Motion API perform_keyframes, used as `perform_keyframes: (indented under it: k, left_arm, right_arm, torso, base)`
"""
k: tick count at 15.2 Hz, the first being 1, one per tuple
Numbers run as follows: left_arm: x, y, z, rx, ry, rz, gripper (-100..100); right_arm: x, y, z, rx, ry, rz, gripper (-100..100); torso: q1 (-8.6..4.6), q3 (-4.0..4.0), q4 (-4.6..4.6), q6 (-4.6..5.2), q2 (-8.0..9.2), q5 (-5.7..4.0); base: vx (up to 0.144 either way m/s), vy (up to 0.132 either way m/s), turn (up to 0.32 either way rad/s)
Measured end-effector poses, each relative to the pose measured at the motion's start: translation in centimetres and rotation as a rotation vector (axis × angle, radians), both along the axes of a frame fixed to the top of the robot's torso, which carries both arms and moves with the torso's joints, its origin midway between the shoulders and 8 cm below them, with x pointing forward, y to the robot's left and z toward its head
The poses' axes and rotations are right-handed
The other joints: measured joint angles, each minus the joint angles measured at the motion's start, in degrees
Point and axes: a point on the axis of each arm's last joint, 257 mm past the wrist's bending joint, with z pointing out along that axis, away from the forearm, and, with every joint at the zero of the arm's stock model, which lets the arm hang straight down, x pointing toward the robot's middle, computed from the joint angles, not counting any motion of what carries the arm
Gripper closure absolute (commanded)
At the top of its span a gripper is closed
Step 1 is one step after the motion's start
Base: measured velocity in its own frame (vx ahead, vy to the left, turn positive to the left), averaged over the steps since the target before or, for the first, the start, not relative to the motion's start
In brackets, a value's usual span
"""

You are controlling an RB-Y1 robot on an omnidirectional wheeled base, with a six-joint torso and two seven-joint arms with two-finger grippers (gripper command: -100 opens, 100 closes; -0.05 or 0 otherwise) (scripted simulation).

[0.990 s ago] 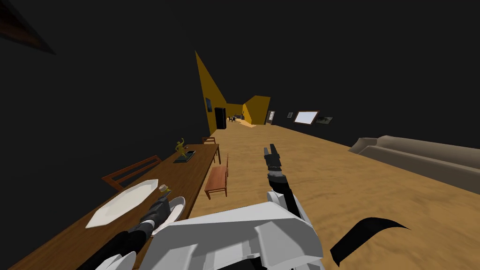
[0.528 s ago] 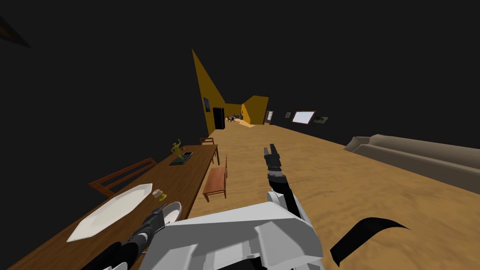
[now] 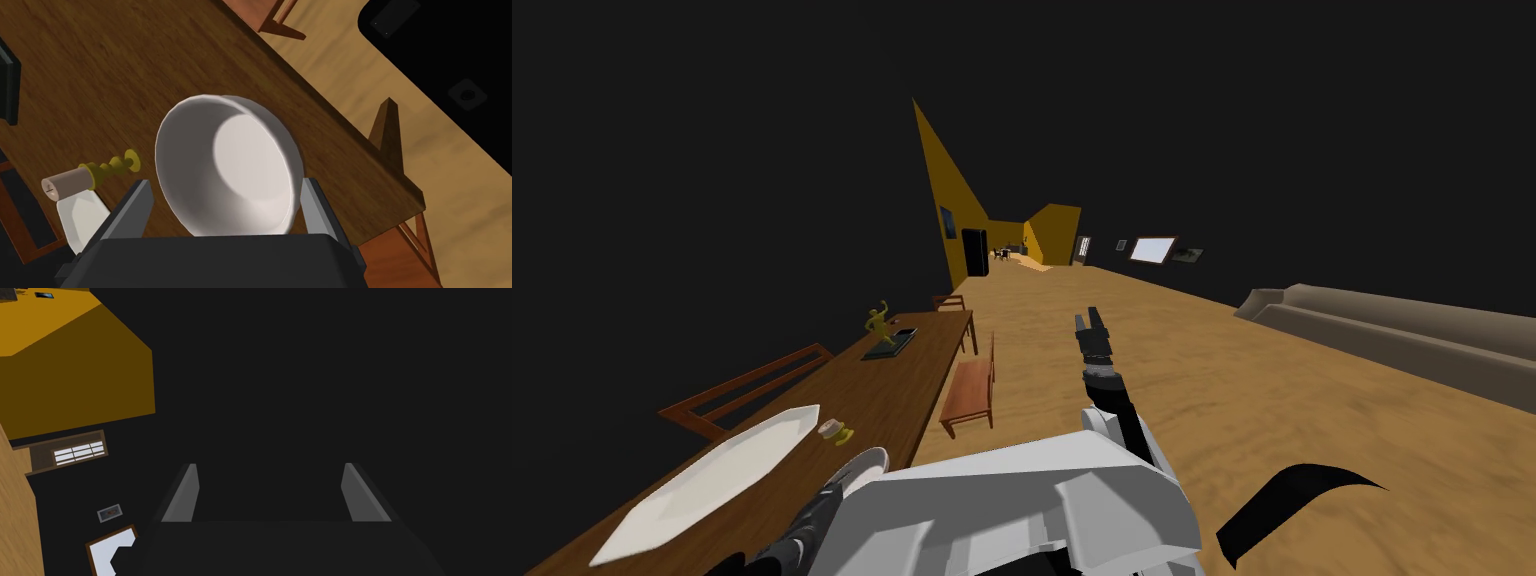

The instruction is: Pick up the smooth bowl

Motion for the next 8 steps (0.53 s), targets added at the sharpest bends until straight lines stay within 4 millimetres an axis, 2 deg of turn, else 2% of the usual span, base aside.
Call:
perform_keyframes:
  k: [8]
  left_arm:
    - [-5.9,-0.9,-2.7,-0.117,0.162,0.086,-100]
  right_arm:
    - [0.0,0.0,0.0,0.0,0.0,0.0,0]
  torso:
    - [0.07,-0.05,-0.02,0.01,-0.09,0.02]
  base:
    - [0.059,0.021,-0.055]
